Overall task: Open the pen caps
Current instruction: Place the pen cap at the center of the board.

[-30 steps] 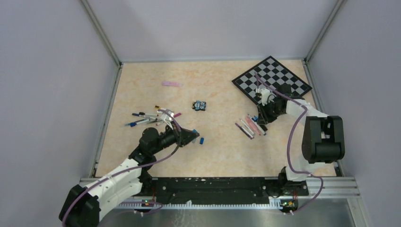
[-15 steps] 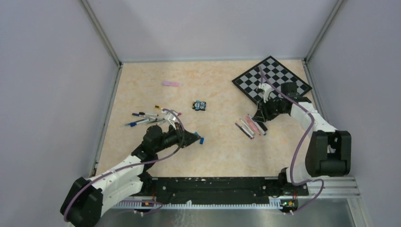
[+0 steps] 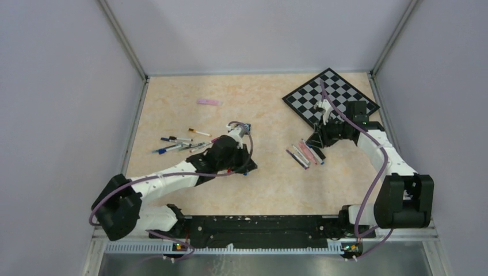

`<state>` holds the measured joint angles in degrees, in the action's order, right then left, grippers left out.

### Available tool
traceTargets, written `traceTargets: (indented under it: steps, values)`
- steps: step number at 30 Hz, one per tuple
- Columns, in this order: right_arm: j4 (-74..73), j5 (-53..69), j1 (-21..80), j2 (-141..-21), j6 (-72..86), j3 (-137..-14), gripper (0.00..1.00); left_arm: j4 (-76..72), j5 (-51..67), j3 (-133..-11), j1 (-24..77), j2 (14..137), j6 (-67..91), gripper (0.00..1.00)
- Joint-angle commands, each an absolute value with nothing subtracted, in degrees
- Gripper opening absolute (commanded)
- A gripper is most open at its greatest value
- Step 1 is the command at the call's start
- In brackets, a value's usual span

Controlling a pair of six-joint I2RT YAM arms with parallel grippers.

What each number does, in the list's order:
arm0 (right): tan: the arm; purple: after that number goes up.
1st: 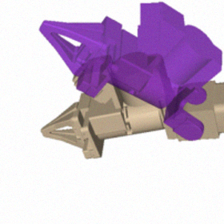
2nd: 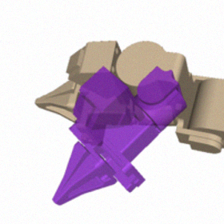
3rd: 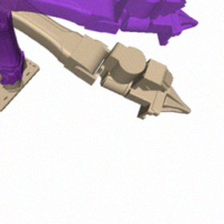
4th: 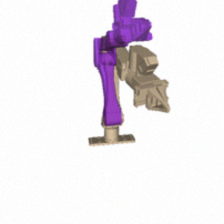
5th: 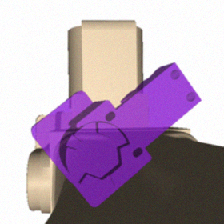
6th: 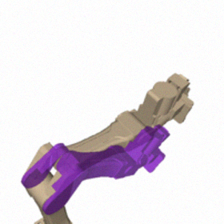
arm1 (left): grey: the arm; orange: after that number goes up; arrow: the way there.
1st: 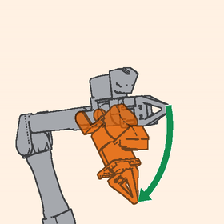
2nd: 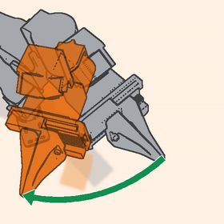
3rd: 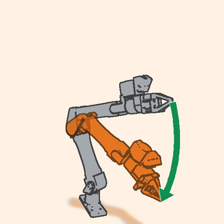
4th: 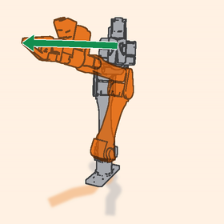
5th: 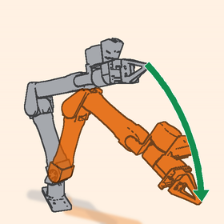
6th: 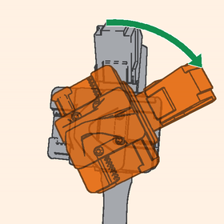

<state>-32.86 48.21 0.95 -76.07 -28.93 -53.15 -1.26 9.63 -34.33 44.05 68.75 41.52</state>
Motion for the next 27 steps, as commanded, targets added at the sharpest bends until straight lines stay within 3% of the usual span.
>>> traceTargets:
  steps: [1, 8, 18, 27]
  values:
    - [-32.0, 50.4, 0.8, -73.2, -29.7, -52.9, 0.29, 10.0, -3.5, -44.1, 49.3, 78.1, 39.0, 0.03]
    - [-32.1, 50.7, 0.8, -71.9, -29.8, -52.7, 0.29, 16.5, -7.4, -53.4, 51.8, 89.8, 36.7, 0.14]
    - [-32.0, 51.1, 0.8, -71.6, -30.0, -52.7, 0.29, 22.8, -10.0, -60.1, 52.3, 96.3, 35.0, 0.33]
    - [-32.1, 51.3, 0.7, -71.7, -30.1, -52.4, 0.29, 23.6, -9.7, -61.2, 52.3, 96.7, 34.5, 0.37]
